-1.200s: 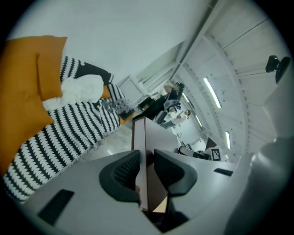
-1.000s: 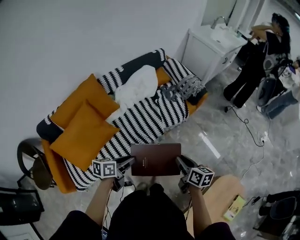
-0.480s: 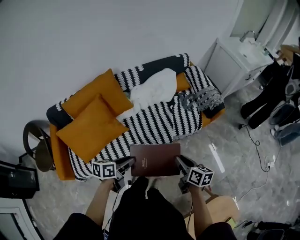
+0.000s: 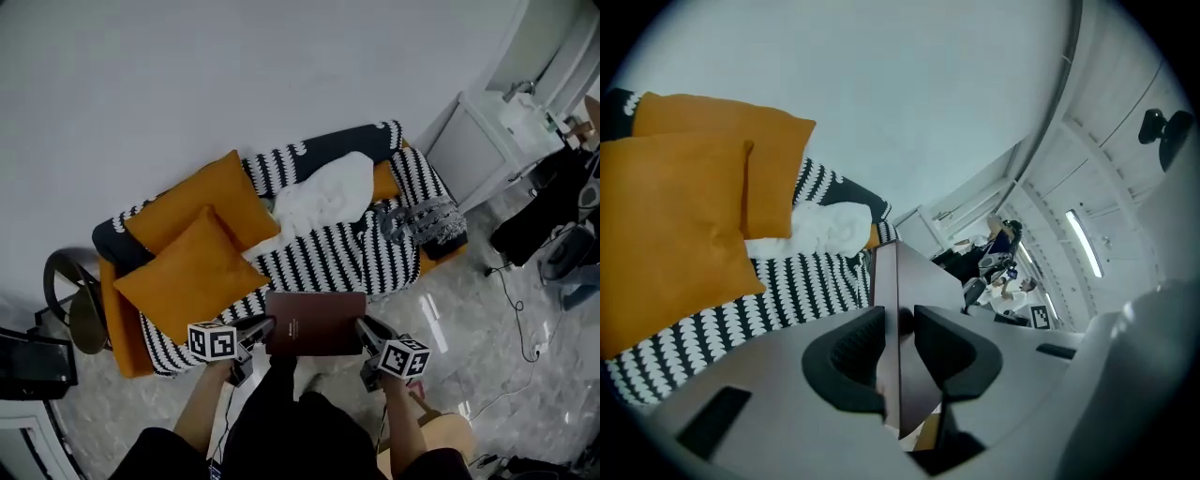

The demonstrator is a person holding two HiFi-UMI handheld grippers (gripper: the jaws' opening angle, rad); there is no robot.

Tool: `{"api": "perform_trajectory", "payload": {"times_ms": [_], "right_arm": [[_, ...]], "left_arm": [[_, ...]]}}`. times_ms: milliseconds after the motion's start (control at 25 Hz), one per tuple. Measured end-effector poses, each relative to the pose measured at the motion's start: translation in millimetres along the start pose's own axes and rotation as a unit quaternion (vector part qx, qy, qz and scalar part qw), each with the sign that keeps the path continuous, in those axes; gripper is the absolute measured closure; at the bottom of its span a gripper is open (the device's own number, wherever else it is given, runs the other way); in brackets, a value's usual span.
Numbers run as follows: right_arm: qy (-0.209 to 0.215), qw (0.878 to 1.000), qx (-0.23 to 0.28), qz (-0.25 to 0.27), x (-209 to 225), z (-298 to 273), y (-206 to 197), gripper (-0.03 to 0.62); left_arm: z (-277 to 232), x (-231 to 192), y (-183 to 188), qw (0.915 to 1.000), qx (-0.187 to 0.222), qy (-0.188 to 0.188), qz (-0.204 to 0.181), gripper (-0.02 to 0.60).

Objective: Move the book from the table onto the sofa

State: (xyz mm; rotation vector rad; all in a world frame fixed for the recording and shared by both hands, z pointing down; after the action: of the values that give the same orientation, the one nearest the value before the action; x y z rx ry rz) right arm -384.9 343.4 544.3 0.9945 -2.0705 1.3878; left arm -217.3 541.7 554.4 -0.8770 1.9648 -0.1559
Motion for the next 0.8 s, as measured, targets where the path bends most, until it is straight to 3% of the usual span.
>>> {"api": "perform_trajectory", "payload": {"times_ms": [320, 800], "right_arm": [[-0.02, 1.0, -0.002, -0.016, 1.9, -62.1, 24.4, 0.48], [-0.008, 0.999, -0.029, -0.015, 33.1, -98.7, 50.6, 0.48]], "left_arm": [[-10.9, -42.8, 56.4, 0.9996, -0.022, -0.015, 0.008, 0.474], [-42.8, -62.4, 83.2, 0.9994, -0.016, -0.006, 0.029, 0.477]]}}
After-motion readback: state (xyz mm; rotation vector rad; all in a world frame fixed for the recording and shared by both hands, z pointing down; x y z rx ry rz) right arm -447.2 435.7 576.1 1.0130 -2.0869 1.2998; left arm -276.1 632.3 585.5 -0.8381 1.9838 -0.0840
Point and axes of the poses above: the fingertips, and each gripper's own axes: z backward along the fingers, x to its right, y out of its top, the point moved 3 cm from there along z, backward along the fingers, and after that the axes turned 7 degrees about y, right-handed, at the moved point
